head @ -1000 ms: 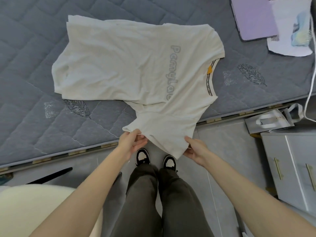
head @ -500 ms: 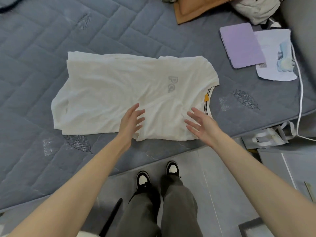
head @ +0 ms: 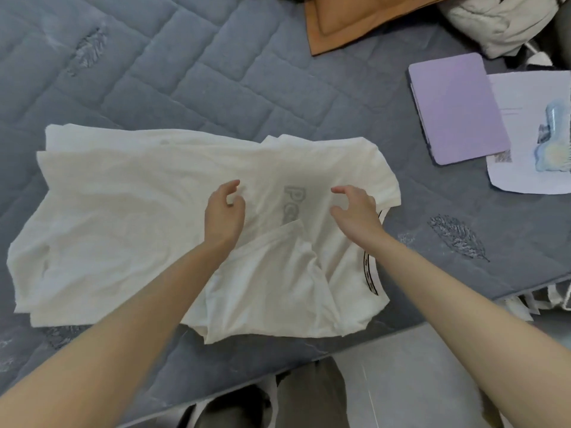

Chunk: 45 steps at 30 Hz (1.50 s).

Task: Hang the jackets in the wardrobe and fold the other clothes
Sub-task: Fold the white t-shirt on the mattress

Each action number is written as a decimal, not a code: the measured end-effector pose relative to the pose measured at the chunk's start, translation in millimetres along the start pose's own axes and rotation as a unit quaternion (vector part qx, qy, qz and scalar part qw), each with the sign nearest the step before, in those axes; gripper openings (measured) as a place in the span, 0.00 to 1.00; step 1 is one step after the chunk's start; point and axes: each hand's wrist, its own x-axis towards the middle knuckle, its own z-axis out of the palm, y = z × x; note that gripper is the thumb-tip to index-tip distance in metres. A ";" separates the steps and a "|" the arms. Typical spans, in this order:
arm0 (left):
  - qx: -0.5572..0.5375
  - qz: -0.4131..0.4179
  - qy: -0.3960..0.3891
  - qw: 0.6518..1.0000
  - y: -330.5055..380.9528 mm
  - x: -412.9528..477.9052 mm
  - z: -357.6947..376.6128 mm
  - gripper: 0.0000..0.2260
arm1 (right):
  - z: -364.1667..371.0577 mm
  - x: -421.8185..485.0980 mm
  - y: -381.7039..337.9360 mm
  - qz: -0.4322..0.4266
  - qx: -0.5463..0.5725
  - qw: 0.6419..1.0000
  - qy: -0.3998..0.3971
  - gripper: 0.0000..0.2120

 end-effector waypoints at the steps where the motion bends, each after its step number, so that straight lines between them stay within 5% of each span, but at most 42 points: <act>1: 0.010 0.013 0.009 1.000 6.3 11.9 10.4 0.18 | -4.1 13.2 0.4 -0.022 -0.025 0.999 0.008 0.21; 10: 0.221 0.168 0.003 0.961 45.2 106.9 73.4 0.18 | -31.3 113.4 1.9 -0.118 -0.234 0.965 0.014 0.29; 14: 0.313 0.197 -0.013 0.929 45.1 121.8 78.9 0.19 | -31.4 124.9 1.2 -0.197 -0.317 0.927 0.039 0.10; 18: 0.357 0.240 -0.031 0.902 31.8 101.7 70.6 0.20 | -29.7 93.8 7.6 -0.252 -0.215 0.942 -0.052 0.04; 23: 0.420 0.263 -0.066 0.866 6.1 60.1 55.8 0.17 | -16.0 53.5 22.9 -0.168 -0.205 0.927 -0.264 0.07; 28: 0.329 0.152 -0.084 0.928 9.5 52.6 45.8 0.23 | -13.5 72.4 11.7 -0.086 -0.057 0.993 -0.053 0.09; 31: 0.292 0.067 -0.106 0.948 18.5 62.8 50.6 0.28 | -11.3 95.9 1.5 0.021 -0.005 0.998 -0.062 0.23; 34: 0.259 -0.017 -0.093 0.961 21.0 78.5 57.3 0.22 | -9.4 115.2 -6.8 0.127 0.043 0.986 -0.104 0.24; 36: 0.274 -0.019 -0.085 0.958 22.6 83.4 58.9 0.14 | -11.0 122.9 -10.7 0.159 0.063 0.973 -0.154 0.14; 40: 0.307 0.029 -0.043 0.950 33.3 85.5 50.6 0.04 | -26.8 126.2 -20.2 0.170 0.128 0.963 -0.163 0.12; 45: 0.364 0.130 0.071 0.920 83.2 99.6 44.5 0.09 | -69.9 131.8 -54.2 0.121 0.258 0.954 -0.088 0.09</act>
